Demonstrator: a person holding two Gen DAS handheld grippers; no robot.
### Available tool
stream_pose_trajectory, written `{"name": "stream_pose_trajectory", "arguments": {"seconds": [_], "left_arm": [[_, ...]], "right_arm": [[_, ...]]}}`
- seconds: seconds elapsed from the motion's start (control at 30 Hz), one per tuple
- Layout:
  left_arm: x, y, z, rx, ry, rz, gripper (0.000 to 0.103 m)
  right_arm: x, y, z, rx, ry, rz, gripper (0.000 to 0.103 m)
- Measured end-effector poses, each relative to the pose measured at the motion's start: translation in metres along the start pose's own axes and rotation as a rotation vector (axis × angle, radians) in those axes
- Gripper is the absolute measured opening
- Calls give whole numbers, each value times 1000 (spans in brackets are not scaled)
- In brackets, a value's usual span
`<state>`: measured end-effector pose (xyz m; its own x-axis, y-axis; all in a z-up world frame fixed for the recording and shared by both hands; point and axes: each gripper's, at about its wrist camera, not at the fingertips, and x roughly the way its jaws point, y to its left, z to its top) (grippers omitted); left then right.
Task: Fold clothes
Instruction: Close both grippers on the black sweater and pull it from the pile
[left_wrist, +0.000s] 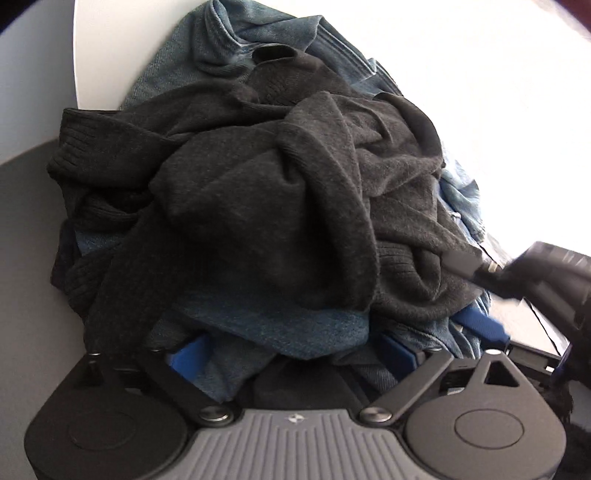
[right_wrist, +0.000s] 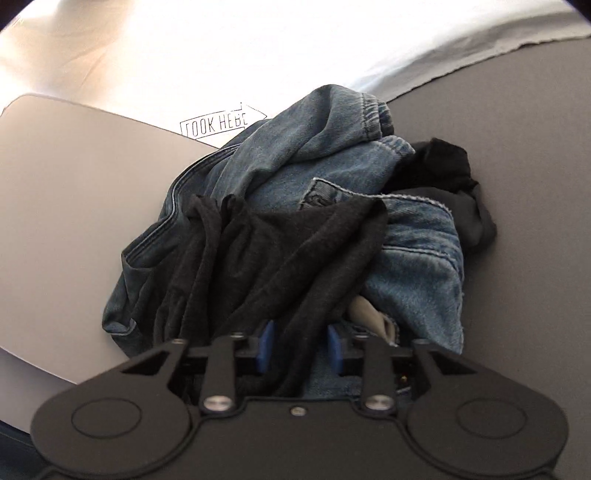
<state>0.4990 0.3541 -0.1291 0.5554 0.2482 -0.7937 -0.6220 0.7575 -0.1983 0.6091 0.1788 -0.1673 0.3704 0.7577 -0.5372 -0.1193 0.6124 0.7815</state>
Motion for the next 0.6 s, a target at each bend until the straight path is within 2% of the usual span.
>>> {"name": "stream_pose_trajectory", "arguments": {"seconds": [0.13,0.33,0.5,0.6], "left_arm": [[-1,-1,2,-7,17,-1,96],[-22,4,-3,-55,23,-14,95],[-62,-5,-28,-33,-9,-35,93],[-91,-19,-54,3,-33,-60,93]], "right_arm": [[-13,5,-4,-65,-42,5,10],[-64,35,-27,-295,-165,-9,8],[-125,46,-42,-451,-293,-60,8],[-181,22,-52,-472,-374,-125,8]]}}
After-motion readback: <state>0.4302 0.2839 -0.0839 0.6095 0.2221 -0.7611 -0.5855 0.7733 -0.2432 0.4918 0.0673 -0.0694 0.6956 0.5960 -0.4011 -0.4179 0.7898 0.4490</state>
